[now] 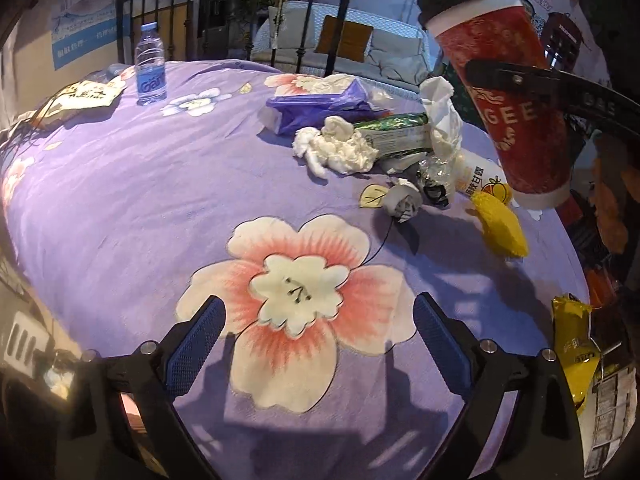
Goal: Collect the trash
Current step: 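Grasp a crumpled white tissue with the left tool while the right tool holds the red cup, then carry the tissue over the black bin and open the left tool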
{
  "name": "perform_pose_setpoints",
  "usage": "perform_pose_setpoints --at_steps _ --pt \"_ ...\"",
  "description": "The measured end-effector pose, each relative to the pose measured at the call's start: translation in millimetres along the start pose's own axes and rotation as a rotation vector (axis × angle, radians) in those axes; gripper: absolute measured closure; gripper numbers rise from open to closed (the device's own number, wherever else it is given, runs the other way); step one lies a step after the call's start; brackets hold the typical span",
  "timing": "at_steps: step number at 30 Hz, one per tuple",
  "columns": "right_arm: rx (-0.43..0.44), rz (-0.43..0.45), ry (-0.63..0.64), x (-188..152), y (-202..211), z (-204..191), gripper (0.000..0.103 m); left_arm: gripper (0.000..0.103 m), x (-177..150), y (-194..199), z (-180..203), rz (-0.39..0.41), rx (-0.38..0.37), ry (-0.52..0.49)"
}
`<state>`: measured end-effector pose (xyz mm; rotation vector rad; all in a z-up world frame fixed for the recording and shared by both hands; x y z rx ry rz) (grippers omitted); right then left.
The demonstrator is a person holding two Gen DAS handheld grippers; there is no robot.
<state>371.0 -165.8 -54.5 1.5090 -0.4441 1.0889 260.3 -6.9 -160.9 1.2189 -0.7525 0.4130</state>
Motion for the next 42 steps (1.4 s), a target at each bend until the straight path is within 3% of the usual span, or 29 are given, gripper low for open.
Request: perform_pose_setpoints --at_steps 4,8,12,15,19,25,31,37,42 --pt "-0.062 0.015 -0.029 -21.9 28.6 15.7 0.022 0.019 21.7 -33.1 24.7 -0.033 -0.061 -0.012" --pt "-0.042 0.011 -0.108 -39.3 42.0 20.6 0.022 0.025 43.5 -66.0 48.1 -0.068 -0.102 -0.030" --pt "-0.048 0.020 -0.151 -46.2 49.8 25.0 0.022 0.026 53.4 -102.3 64.6 -0.113 -0.077 -0.095" --pt "-0.034 0.016 -0.179 -52.7 53.0 30.0 0.022 0.036 52.5 -124.9 69.9 -0.153 -0.046 -0.127" --pt "-0.028 0.010 -0.207 -57.9 55.3 34.5 0.022 0.065 48.9 -130.3 67.4 -0.181 -0.067 -0.075" --pt "-0.008 0.007 -0.256 -68.7 54.6 39.4 0.022 0.068 46.1 -109.9 64.6 -0.144 -0.075 -0.033" --pt "0.019 0.004 -0.283 -71.8 58.9 34.4 0.022 0.068 45.5 -61.3 62.4 -0.066 -0.098 -0.017" --pt "0.073 0.020 -0.260 -70.2 76.0 -6.3 0.022 0.068 35.9 -5.6 46.8 0.015 -0.089 0.010" --pt "0.135 0.052 -0.282 -70.5 87.8 -55.0 0.022 0.068 16.3 37.8 6.7 0.051 -0.046 0.084"
Point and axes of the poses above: each gripper's, at about its wrist camera, not at the fingertips, and y roughly against the way its jaws point, z to its right, x to its top, the point moved 9 cm from there along -y, roughly the way its jaws point, and after that the axes turned 6 degrees about z, right-handed, at the moved point
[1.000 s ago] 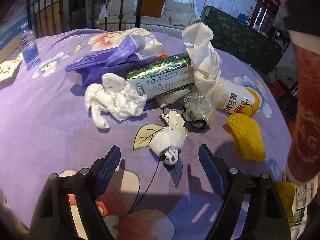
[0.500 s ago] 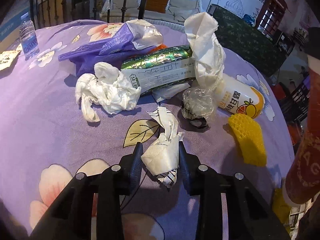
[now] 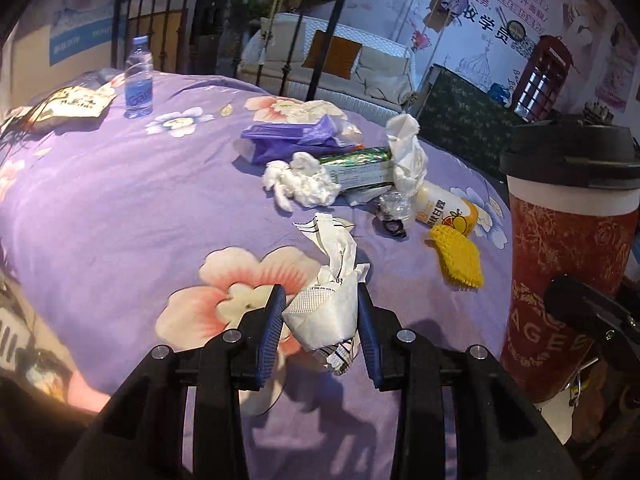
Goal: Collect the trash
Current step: 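Carry the tissue over the black bin and open the left tool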
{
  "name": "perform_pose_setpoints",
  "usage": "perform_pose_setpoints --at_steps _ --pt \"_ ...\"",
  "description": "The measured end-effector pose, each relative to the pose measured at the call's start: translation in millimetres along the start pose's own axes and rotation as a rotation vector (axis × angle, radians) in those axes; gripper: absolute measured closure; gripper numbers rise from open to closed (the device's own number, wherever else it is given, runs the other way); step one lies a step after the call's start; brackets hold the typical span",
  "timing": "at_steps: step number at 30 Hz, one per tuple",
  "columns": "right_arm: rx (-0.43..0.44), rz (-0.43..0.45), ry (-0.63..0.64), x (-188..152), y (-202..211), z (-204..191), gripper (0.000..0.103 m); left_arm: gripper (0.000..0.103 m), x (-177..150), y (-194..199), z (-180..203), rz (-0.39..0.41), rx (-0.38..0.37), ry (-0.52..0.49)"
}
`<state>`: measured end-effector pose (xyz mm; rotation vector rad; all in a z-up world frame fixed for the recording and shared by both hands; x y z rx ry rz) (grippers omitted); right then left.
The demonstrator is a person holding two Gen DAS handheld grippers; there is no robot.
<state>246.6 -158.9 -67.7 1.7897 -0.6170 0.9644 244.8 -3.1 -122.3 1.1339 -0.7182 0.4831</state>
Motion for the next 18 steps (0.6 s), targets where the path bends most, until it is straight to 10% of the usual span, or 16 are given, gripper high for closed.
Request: perform_pose_setpoints --at_steps 18 --pt "0.269 -0.058 0.034 -50.1 -35.1 -160.6 0.022 0.068 -120.3 121.3 -182.0 -0.070 0.322 0.330"
Point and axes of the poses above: each gripper's, at about its wrist camera, not at the fingertips, and y roughly against the way its jaws point, z to its right, x to its top, the point moved 9 cm from there along -y, roughly the way its jaws point, and after that the axes turned 6 degrees about z, right-handed, at the moved point
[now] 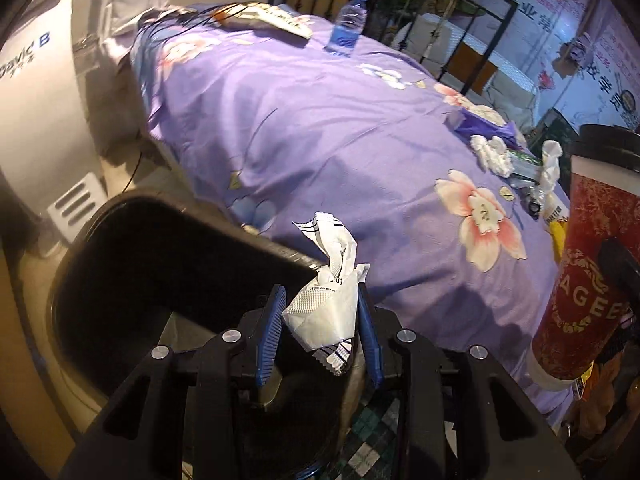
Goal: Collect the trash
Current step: 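Carry the tissue over the black bin and open the left tool, then lower the red cup into the black bin and open the right tool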
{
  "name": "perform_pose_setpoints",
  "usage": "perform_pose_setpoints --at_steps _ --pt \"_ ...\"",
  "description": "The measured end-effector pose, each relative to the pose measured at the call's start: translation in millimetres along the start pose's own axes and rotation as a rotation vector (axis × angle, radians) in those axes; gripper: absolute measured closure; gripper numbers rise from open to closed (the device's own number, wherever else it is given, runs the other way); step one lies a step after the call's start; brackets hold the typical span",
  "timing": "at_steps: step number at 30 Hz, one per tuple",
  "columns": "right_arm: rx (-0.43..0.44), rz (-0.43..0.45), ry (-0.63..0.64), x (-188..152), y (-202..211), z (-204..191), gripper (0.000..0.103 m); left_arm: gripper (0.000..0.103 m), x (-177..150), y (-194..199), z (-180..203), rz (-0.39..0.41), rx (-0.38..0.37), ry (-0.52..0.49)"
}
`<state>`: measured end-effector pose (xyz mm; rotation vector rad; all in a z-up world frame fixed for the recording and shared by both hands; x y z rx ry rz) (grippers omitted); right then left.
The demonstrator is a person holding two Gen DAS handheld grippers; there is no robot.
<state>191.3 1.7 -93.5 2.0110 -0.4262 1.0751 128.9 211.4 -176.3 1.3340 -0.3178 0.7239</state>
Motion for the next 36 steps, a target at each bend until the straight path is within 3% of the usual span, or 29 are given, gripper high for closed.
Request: perform_pose_setpoints --at_steps 3,7,10,12,13,14,16,19,22,25,30,36 --pt "0.013 -0.007 0.029 -5.6 -5.4 -14.1 0.022 0.068 -15.4 -10.6 -31.9 -0.056 0.069 0.041" --pt "0.027 -0.019 0.036 -11.6 -9.5 -21.5 0.022 0.068 -35.1 -32.8 -54.6 -0.163 0.071 0.112" --pt "0.029 -0.021 0.042 -13.3 -10.2 -25.1 0.022 0.067 -44.7 -47.4 -63.5 -0.208 0.143 0.075" --pt "0.028 -0.022 0.051 -14.1 -9.9 -24.6 0.022 0.064 -52.6 -56.7 -65.6 -0.252 0.146 0.087" --pt "0.027 -0.023 0.054 -14.9 -10.0 -25.0 0.022 0.057 -56.5 -60.2 -66.6 -0.277 0.145 0.097" --pt "0.027 -0.025 0.055 -15.5 -10.5 -25.0 0.022 0.042 -61.5 -64.6 -67.1 -0.314 0.148 0.093" --pt "0.029 -0.030 0.052 -17.2 -11.7 -24.4 0.022 0.034 -65.4 -67.7 -68.2 -0.343 0.159 0.100" --pt "0.036 -0.044 0.055 -18.4 -15.9 -25.6 0.022 0.027 -60.5 -60.2 -68.1 -0.309 0.134 0.125" --pt "0.057 -0.060 0.058 -19.0 -22.6 -29.7 0.022 0.026 -48.5 -42.9 -74.1 -0.225 0.145 0.146" --pt "0.098 -0.087 0.052 -20.5 -34.4 -38.0 0.022 0.026 -30.7 -16.4 -83.1 -0.099 0.205 0.153" --pt "0.192 -0.161 0.066 -25.3 -62.5 -70.0 0.022 0.015 -1.2 43.5 -101.7 0.147 0.300 0.198" --pt "0.308 -0.320 0.144 -41.7 -118.6 -134.4 0.022 0.012 22.3 92.3 -125.7 0.323 0.393 0.235"
Point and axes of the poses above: each gripper's, at about its wrist camera, not at the fingertips, and y roughly against the way its jaws point, z to its right, x to its top, the point moved 9 cm from there along -y, roughly the way its jaws point, and after that the axes turned 6 degrees about z, right-handed, at the moved point
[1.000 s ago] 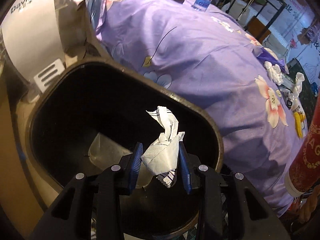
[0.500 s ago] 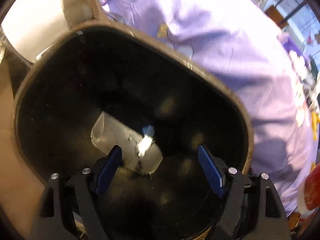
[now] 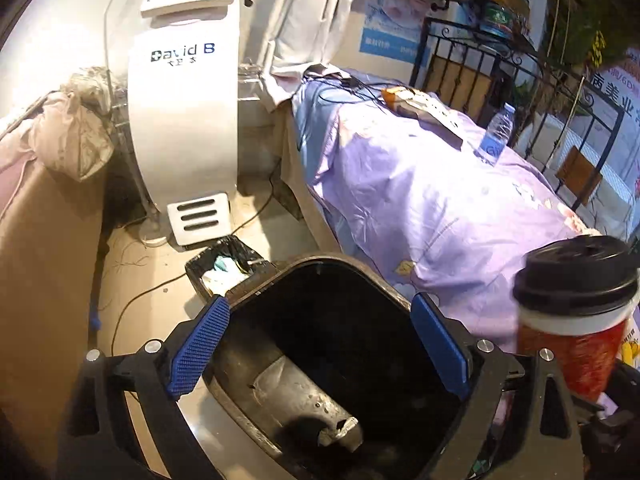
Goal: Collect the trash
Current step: 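Lower the red cup into the black bin and open the right tool, then move the right tool to the white bottle while the left tool approaches the yellow foam net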
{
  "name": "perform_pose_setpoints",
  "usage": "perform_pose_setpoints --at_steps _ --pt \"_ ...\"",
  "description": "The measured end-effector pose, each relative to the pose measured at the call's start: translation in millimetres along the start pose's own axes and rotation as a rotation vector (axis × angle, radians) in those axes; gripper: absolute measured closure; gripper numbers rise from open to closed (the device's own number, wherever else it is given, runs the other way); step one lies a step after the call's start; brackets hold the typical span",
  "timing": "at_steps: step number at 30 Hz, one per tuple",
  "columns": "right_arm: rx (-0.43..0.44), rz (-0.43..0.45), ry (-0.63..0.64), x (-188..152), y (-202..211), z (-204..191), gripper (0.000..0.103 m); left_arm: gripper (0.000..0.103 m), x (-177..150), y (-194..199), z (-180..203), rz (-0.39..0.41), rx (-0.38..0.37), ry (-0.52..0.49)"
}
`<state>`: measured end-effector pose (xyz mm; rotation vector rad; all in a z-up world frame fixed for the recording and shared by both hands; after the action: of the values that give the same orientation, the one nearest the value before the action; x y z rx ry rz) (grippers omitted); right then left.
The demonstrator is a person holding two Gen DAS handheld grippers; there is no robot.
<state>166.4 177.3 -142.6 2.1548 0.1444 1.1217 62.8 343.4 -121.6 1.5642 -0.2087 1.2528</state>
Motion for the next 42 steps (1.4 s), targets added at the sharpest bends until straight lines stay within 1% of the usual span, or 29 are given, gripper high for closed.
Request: perform_pose_setpoints --at_steps 3,5,6,8,12,13,18,20,23,27,28,31,35,39,42 --pt "0.032 -0.111 0.021 -5.7 -46.3 -18.3 0.022 0.011 13.1 1.0 -15.2 0.024 0.012 0.047" --pt "0.040 -0.179 0.032 -14.5 -76.0 -28.6 0.022 0.011 22.6 1.2 -18.8 0.023 0.019 0.075" --pt "0.041 -0.227 0.045 -22.1 -92.3 -33.1 0.022 0.011 23.8 0.1 -22.3 0.020 0.022 0.085" --pt "0.013 -0.292 0.065 -36.6 -119.1 -36.5 0.022 0.011 25.7 1.7 -31.0 0.015 0.028 0.101" --pt "-0.039 -0.414 0.087 -68.3 -154.6 -34.8 0.022 0.011 20.9 1.1 -39.1 0.012 0.039 0.112" --pt "-0.051 -0.443 0.085 -74.5 -161.3 -33.7 0.022 0.011 20.0 -0.4 -38.8 0.008 0.037 0.112" --pt "-0.104 -0.536 0.094 -96.6 -180.9 -26.6 0.022 0.011 16.0 -5.8 -34.0 -0.005 0.021 0.105" --pt "-0.111 -0.578 0.087 -102.8 -187.4 -26.1 0.022 0.011 14.9 -5.7 -31.3 -0.010 0.012 0.107" --pt "-0.107 -0.604 0.077 -109.5 -188.4 -27.5 0.021 0.011 14.1 -6.7 -28.6 -0.013 0.006 0.102" --pt "-0.096 -0.588 0.065 -101.7 -185.6 -29.4 0.017 0.011 12.4 -9.0 -24.2 -0.028 -0.005 0.093" --pt "-0.091 -0.579 0.062 -100.2 -183.4 -29.7 0.015 0.011 12.0 -9.2 -23.1 -0.029 -0.006 0.090" --pt "-0.085 -0.539 0.065 -92.3 -170.6 -32.3 0.015 0.011 11.2 -10.2 -20.6 -0.031 -0.006 0.081" --pt "-0.028 -0.432 0.049 -78.5 -144.8 -41.3 0.015 0.011 12.6 -11.5 -21.9 -0.029 0.004 0.080" --pt "0.040 -0.305 0.040 -66.1 -109.6 -46.7 0.015 0.011 15.0 -13.7 -23.5 -0.032 0.008 0.092" --pt "0.032 -0.219 0.057 -58.7 -80.1 -49.3 0.013 0.011 18.0 -14.1 -20.3 -0.030 -0.006 0.107"
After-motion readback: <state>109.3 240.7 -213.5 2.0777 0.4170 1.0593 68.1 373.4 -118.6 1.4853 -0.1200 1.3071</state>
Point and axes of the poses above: each gripper's, at about its wrist camera, not at the fingertips, and y roughly against the way its jaws point, z to its right, x to its top, the point moved 9 cm from there along -y, roughly the way its jaws point, and after that the axes turned 6 degrees about z, right-handed, at the moved point
